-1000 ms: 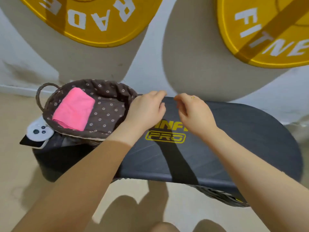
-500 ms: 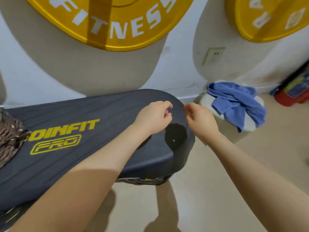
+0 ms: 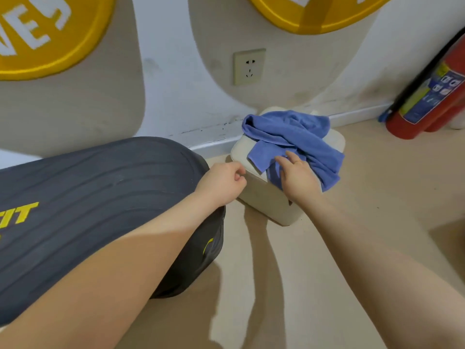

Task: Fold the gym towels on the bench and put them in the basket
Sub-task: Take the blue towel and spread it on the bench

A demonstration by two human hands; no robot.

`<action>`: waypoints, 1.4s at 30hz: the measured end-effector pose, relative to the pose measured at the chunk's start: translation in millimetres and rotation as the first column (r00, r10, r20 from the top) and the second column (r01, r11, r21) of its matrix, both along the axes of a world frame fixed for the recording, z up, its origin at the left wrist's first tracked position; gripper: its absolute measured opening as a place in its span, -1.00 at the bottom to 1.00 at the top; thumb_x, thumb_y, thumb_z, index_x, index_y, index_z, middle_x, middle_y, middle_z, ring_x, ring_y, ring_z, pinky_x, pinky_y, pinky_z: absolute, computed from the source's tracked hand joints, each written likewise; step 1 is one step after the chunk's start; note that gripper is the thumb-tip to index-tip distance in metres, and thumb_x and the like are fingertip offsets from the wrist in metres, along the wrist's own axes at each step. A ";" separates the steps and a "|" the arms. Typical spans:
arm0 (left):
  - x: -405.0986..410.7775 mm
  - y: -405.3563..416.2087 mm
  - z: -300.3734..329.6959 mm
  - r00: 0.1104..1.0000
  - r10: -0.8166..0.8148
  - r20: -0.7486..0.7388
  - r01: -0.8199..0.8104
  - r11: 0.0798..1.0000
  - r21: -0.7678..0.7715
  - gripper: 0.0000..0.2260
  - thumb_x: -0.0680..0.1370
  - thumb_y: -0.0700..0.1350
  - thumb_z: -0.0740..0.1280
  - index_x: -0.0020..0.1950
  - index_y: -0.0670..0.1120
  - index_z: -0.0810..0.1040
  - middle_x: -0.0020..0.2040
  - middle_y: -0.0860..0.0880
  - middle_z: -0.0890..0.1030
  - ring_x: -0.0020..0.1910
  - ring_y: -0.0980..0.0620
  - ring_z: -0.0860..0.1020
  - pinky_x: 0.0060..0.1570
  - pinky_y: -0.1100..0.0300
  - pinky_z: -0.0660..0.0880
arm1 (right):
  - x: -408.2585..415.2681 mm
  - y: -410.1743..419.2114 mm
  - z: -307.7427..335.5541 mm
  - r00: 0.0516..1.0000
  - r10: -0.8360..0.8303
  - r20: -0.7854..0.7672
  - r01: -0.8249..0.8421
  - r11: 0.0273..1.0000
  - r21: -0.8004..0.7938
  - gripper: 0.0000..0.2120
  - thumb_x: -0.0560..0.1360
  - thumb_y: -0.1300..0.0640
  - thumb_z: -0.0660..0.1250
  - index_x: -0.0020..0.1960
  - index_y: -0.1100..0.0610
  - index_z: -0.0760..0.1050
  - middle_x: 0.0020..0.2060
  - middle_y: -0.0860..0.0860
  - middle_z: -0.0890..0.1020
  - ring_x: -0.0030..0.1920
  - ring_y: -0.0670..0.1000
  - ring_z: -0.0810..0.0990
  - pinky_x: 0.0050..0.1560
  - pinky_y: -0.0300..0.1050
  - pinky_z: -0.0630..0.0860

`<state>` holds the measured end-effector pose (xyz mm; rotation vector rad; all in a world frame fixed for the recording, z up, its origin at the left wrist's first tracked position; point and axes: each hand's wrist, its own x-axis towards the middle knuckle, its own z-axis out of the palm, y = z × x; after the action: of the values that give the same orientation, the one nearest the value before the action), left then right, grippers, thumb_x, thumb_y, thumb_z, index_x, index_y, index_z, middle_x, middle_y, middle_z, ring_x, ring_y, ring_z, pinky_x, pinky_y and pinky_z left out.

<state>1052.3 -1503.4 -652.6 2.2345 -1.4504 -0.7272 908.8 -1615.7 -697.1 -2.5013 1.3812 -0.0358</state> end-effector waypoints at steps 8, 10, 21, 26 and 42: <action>-3.7 -18.9 -18.1 0.996 0.087 0.024 -0.087 0.996 0.005 -0.72 0.56 -0.19 0.13 0.21 -0.10 0.52 0.07 -0.05 0.59 -0.06 0.01 0.51 -0.05 0.23 0.42 | 20.6 -38.2 -18.5 0.998 0.061 0.011 -0.061 0.998 0.033 -0.68 0.55 0.28 0.07 0.29 0.18 0.36 0.15 0.16 0.46 0.14 0.18 0.41 -0.11 -0.02 0.34; -4.7 -18.6 -21.8 0.995 0.091 0.033 -0.091 0.996 -0.001 -0.72 0.56 -0.19 0.13 0.21 -0.10 0.52 0.01 -0.04 0.59 -0.12 0.04 0.47 -0.10 0.24 0.39 | 21.0 -36.5 -23.6 0.997 0.022 0.068 -0.020 0.999 -0.033 -0.75 0.54 0.30 0.08 0.16 0.22 0.43 0.06 0.16 0.51 0.07 0.17 0.44 -0.17 -0.03 0.32; -6.9 -4.7 4.9 0.994 0.109 0.030 -0.101 0.972 -0.213 -0.43 0.57 -0.02 0.21 0.51 -0.04 0.05 0.50 -0.06 0.12 0.46 -0.06 0.12 0.38 0.06 0.10 | 39.4 14.0 25.7 0.870 0.032 0.492 0.006 0.997 -0.074 -0.84 0.54 0.12 0.20 0.06 0.15 0.47 -0.04 0.07 0.57 0.04 0.12 0.41 -0.05 -0.11 0.13; 11.0 26.4 43.2 0.988 0.146 -0.050 -0.149 0.814 -0.561 -0.36 0.49 -0.04 0.23 0.51 -0.07 0.04 0.44 -0.02 0.19 0.42 0.09 0.17 0.37 0.23 0.11 | 55.9 63.2 62.1 0.703 0.209 0.679 -0.211 0.974 -0.081 -0.90 0.50 0.13 0.21 -0.17 0.07 0.30 -0.26 0.00 0.37 -0.20 0.11 0.37 -0.12 -0.06 0.26; 114.6 189.8 82.8 0.612 0.173 -0.772 -0.593 0.746 -0.303 -0.76 0.56 -0.30 0.12 -0.22 -0.06 0.44 -0.35 0.01 0.46 -0.39 0.13 0.42 -0.35 0.29 0.38 | 151.0 199.2 100.5 0.619 -0.006 0.785 -0.686 0.483 0.545 -0.82 0.57 0.26 0.21 -0.19 0.10 0.46 -0.30 -0.05 0.51 -0.30 -0.16 0.46 -0.26 -0.36 0.41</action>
<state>1167.0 -1313.6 -569.8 1.4709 -0.5995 -0.7696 1059.7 -1416.5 -596.6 -1.5789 0.2966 -0.1917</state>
